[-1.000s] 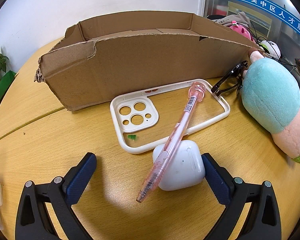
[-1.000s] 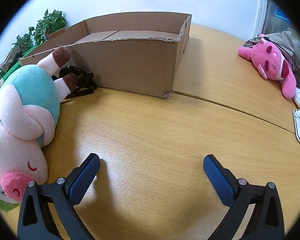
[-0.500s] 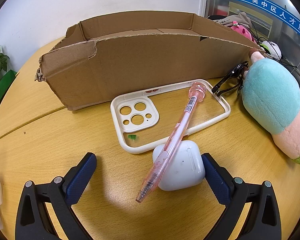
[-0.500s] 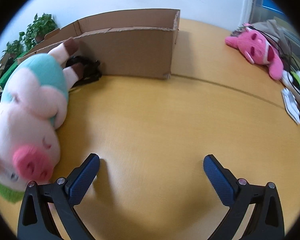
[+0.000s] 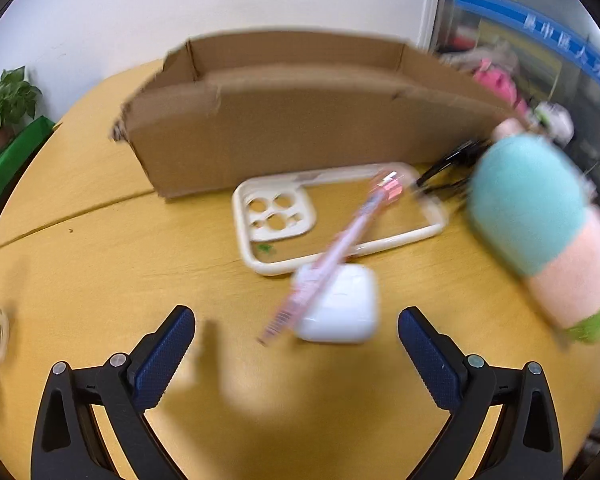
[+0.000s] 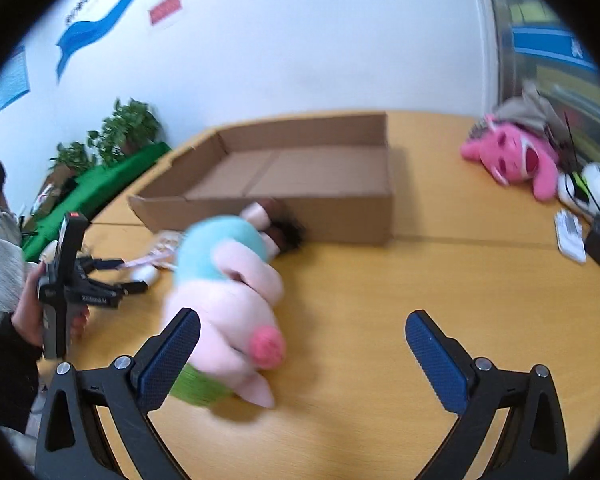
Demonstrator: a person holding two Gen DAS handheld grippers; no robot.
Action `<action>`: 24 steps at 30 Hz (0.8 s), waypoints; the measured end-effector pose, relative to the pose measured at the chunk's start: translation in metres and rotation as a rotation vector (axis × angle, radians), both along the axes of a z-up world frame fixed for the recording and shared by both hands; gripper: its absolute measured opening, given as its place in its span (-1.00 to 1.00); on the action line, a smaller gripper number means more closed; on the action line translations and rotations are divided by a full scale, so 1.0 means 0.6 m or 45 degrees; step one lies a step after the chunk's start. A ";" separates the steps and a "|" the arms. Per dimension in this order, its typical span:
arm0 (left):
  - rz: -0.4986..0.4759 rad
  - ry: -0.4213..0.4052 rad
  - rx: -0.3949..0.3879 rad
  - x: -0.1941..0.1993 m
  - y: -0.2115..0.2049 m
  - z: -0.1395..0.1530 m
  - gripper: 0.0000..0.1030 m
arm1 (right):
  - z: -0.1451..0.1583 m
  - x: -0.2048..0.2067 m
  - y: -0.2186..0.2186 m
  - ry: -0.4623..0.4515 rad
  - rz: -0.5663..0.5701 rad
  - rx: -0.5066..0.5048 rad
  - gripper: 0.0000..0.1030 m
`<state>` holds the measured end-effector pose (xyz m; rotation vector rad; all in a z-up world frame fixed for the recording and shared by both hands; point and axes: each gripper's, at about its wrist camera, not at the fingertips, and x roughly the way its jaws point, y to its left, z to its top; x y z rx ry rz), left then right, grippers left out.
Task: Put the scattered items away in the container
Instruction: 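Move both grippers to the plush pig and close them on it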
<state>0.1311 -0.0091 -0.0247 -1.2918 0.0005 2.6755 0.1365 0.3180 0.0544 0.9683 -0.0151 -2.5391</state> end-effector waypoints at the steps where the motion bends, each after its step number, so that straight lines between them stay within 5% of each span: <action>1: 0.000 0.035 0.030 0.013 0.000 0.014 1.00 | 0.004 0.000 -0.007 0.009 0.007 0.000 0.99; 4: 0.014 0.113 0.166 0.043 0.011 0.059 1.00 | 0.003 -0.010 -0.040 -0.001 0.049 -0.012 0.99; 10: -0.123 0.063 0.321 0.030 0.081 0.089 1.00 | -0.048 -0.038 -0.113 -0.111 0.073 0.027 0.99; 15: -0.246 -0.072 0.447 -0.026 0.144 0.068 1.00 | -0.092 -0.042 -0.143 -0.197 0.065 0.054 0.99; 24: -0.284 -0.243 0.612 -0.099 0.192 0.026 0.93 | -0.121 -0.031 -0.165 -0.219 0.062 0.132 0.88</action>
